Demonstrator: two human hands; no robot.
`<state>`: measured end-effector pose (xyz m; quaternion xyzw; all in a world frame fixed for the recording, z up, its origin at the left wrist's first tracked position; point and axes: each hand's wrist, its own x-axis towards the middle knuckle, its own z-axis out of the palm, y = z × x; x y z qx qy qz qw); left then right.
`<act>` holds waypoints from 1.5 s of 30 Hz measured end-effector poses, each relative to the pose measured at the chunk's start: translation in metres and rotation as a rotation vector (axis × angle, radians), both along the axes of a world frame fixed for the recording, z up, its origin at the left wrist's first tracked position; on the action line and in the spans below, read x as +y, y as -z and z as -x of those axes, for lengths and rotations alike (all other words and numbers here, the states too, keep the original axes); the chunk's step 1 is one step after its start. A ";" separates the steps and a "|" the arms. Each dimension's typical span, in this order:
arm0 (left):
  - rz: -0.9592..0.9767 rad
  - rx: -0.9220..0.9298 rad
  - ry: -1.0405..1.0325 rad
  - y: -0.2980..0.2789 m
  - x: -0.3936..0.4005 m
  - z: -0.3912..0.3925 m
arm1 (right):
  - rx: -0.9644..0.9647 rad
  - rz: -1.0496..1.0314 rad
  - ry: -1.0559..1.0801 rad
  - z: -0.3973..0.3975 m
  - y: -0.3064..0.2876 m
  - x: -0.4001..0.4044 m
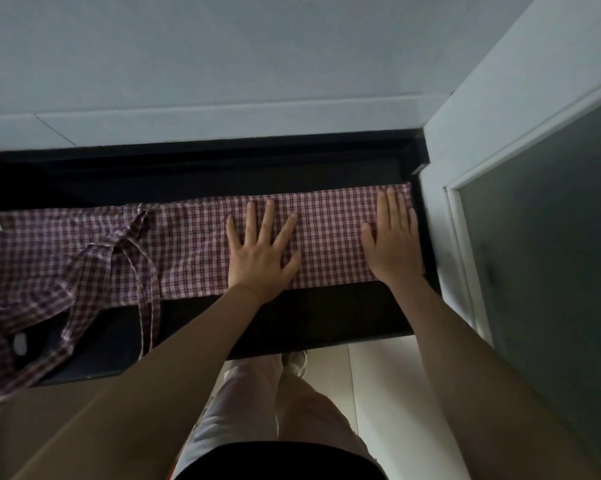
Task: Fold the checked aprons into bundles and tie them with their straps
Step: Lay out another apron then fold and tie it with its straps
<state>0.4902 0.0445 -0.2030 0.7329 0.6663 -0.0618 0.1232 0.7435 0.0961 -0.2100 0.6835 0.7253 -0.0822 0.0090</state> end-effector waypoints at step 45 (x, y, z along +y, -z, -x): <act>-0.162 -0.228 -0.627 -0.102 0.013 0.295 | -0.084 0.112 0.016 0.298 -0.050 -0.099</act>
